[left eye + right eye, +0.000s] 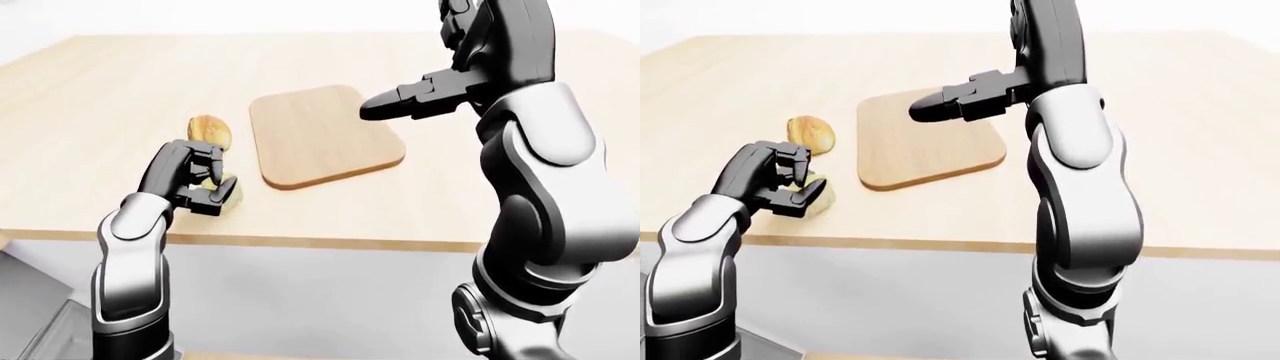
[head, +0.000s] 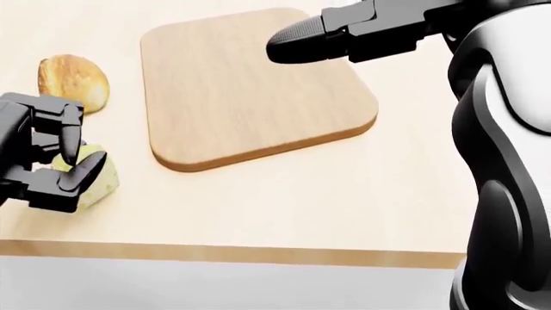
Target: Place the bread and cheese on the cutting board.
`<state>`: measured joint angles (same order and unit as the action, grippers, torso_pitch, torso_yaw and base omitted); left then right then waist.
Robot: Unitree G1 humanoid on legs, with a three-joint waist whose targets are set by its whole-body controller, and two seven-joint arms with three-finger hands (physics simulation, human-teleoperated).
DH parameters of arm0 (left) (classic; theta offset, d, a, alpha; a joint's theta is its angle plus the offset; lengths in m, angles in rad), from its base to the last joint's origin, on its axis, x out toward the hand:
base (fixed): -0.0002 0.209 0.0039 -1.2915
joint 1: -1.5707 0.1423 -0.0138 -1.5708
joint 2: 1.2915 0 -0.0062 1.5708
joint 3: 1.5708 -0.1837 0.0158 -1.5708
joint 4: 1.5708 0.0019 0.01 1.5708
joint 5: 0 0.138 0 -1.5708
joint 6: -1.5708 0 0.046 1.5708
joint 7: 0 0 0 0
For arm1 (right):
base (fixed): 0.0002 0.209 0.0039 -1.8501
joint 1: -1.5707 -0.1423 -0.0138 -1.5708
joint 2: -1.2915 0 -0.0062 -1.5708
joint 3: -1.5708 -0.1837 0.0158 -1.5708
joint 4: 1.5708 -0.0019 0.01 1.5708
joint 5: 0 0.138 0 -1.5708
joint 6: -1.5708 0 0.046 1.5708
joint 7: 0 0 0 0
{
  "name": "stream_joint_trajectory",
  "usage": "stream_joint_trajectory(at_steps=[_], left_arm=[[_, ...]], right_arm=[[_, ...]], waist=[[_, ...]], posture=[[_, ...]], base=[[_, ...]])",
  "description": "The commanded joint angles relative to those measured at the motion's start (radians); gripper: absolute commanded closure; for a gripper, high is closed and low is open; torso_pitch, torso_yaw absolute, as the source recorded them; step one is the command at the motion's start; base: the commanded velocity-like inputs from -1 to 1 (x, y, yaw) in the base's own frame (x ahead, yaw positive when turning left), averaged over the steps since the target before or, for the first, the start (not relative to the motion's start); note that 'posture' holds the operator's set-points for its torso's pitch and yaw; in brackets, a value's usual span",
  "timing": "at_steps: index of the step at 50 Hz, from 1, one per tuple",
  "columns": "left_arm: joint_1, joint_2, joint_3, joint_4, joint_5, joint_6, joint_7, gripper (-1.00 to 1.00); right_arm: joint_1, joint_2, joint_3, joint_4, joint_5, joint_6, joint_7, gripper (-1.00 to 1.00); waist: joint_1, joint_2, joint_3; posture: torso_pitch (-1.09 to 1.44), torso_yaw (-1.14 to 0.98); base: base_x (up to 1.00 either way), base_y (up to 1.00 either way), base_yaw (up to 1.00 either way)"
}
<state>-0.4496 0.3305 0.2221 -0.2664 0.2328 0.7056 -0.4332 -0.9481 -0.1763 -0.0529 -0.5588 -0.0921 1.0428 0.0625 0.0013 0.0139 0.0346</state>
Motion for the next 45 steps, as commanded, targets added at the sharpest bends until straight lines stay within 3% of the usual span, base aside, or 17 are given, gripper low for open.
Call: stream_joint_trajectory(at_steps=[1, 16, 28, 37, 45], left_arm=[[-0.016, 0.007, 0.001, -0.018, -0.004, -0.004, -0.005, 1.00], [-0.018, 0.010, 0.007, -0.032, -0.013, -0.004, -0.004, 1.00], [-0.125, 0.069, 0.018, -0.082, -0.024, 0.094, -0.010, 1.00], [-0.337, 0.152, -0.020, -0.016, 0.009, 0.166, -0.052, 1.00], [-0.681, 0.197, -0.109, 0.214, 0.112, 0.143, -0.134, 1.00]], right_arm=[[-0.033, -0.006, -0.005, -0.020, -0.006, -0.025, -0.003, -1.00], [-0.034, -0.003, -0.005, -0.016, -0.013, -0.029, 0.001, -1.00], [-0.038, -0.005, -0.009, -0.018, -0.009, -0.024, 0.002, -1.00], [-0.040, -0.007, -0.008, -0.020, -0.006, -0.022, 0.000, -1.00], [-0.045, -0.007, -0.008, -0.019, -0.005, -0.020, -0.002, -1.00]], waist=[[0.000, 0.001, -0.022], [0.000, 0.001, -0.020], [-0.001, -0.002, -0.016], [0.001, -0.004, -0.012], [0.004, -0.011, -0.006]], posture=[[0.00, 0.00], [0.00, 0.00], [0.00, 0.00], [0.00, 0.00], [0.00, 0.00]], base=[[0.00, 0.00, 0.00], [0.00, 0.00, 0.00], [0.00, 0.00, 0.00], [0.00, 0.00, 0.00], [0.00, 0.00, 0.00]])
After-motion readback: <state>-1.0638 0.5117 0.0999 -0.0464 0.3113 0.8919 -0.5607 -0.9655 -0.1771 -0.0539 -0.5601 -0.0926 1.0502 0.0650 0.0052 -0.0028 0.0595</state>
